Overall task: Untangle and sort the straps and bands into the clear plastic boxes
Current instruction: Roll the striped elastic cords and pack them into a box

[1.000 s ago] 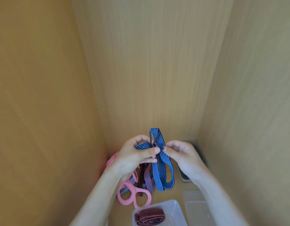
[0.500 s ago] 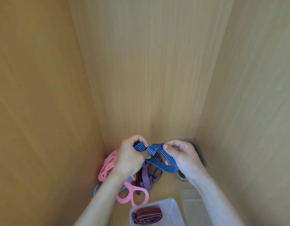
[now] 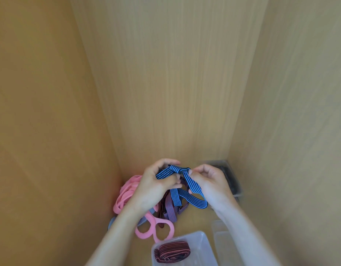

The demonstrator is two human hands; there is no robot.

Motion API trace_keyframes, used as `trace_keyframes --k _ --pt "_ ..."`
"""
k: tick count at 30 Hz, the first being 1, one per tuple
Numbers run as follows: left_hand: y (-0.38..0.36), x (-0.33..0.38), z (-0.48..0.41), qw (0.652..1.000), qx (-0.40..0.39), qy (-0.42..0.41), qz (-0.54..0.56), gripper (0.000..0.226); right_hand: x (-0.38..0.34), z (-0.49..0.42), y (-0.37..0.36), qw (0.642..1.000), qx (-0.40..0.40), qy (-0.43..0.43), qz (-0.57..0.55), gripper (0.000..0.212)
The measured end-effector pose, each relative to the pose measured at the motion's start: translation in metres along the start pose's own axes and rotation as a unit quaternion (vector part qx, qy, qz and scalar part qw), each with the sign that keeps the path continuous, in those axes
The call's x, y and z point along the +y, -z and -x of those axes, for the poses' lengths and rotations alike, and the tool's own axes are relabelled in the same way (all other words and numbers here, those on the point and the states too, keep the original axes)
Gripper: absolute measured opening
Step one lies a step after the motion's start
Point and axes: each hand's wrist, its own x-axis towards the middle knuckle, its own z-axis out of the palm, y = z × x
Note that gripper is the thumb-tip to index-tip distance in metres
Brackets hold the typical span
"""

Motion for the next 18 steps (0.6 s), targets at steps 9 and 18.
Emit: trace_keyframes --k 9,18 --pt "-0.006 -0.001 -0.005 0.997 0.076 -0.017 -0.008 0.01 -0.002 0.004 0.003 0.996 -0.082 0.016 -0.003 0.007" --pt "-0.011 0.001 -0.013 0.988 0.141 0.034 0.061 0.02 0.001 0.01 -0.008 0.982 -0.043 0.123 0.134 0.021"
